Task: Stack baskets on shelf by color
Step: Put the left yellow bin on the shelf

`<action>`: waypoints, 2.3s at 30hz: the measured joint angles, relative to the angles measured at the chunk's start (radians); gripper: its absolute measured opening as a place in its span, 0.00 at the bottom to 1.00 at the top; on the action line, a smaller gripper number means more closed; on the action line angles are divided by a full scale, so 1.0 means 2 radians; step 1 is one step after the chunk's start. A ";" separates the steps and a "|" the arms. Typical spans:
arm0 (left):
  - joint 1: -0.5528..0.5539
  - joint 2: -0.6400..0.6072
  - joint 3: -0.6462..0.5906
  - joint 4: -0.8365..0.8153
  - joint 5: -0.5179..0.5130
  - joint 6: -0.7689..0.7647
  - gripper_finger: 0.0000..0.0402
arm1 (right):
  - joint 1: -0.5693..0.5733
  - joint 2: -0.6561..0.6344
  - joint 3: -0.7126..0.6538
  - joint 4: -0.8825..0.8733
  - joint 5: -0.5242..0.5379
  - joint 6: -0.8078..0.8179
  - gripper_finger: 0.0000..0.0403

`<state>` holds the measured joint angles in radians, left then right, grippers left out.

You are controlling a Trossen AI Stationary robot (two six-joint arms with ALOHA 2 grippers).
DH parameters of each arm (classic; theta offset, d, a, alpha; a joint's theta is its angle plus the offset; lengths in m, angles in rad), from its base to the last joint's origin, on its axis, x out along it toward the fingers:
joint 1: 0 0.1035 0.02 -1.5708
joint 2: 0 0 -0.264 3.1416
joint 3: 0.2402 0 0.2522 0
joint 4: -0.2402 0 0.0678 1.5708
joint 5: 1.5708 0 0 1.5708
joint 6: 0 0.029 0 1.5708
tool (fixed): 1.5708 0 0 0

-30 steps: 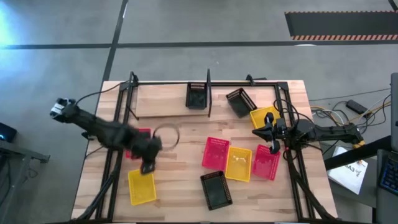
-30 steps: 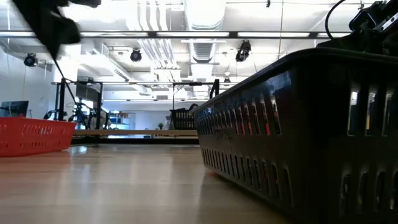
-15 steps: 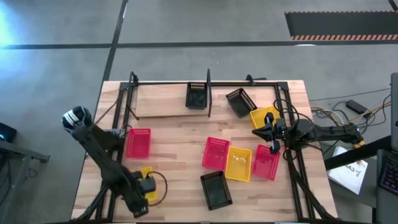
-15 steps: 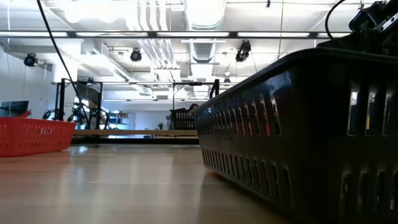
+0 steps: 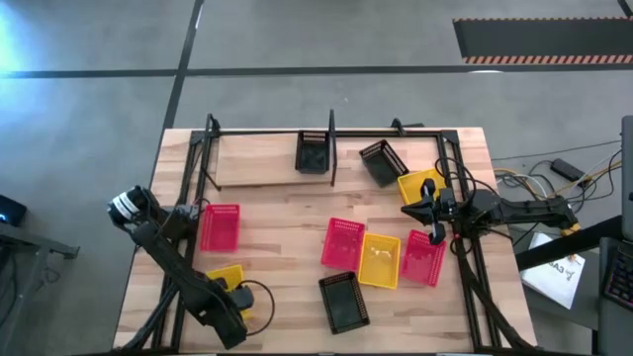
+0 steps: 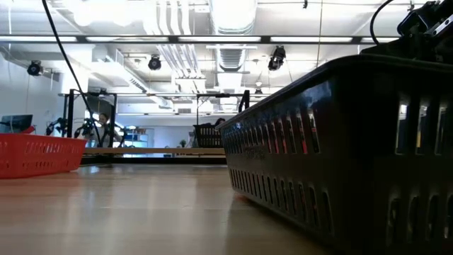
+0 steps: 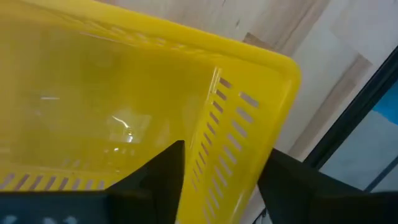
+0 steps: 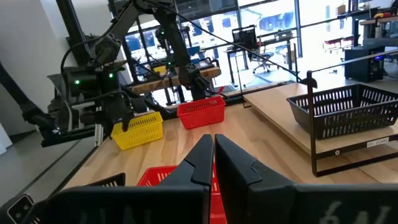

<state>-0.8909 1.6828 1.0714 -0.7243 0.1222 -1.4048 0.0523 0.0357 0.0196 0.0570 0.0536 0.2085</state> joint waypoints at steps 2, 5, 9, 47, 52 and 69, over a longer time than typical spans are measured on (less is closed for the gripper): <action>0.000 0.000 0.000 0.000 0.000 0.000 0.33 | 0.000 0.000 0.000 0.000 0.000 0.000 0.02; 0.000 0.001 0.000 0.002 0.000 0.000 0.19 | 0.000 0.000 0.000 0.000 0.000 0.000 0.02; 0.002 0.000 0.000 0.001 0.000 0.000 0.04 | 0.000 0.000 0.000 0.000 0.000 0.000 0.02; 0.603 -0.157 0.129 -0.224 -0.005 0.716 0.00 | 0.000 0.000 0.000 0.000 0.000 0.000 0.02; 0.665 -0.139 0.113 -0.249 -0.065 0.826 0.00 | 0.000 0.000 0.000 0.000 0.000 0.000 0.02; 0.763 -0.142 -0.044 -0.160 -0.128 0.969 0.00 | 0.000 0.000 0.000 0.000 0.000 0.000 0.02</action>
<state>0.6350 1.3990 0.9827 -1.0450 -0.1333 0.5330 0.0522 0.0357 0.0196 0.0569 0.0536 0.2085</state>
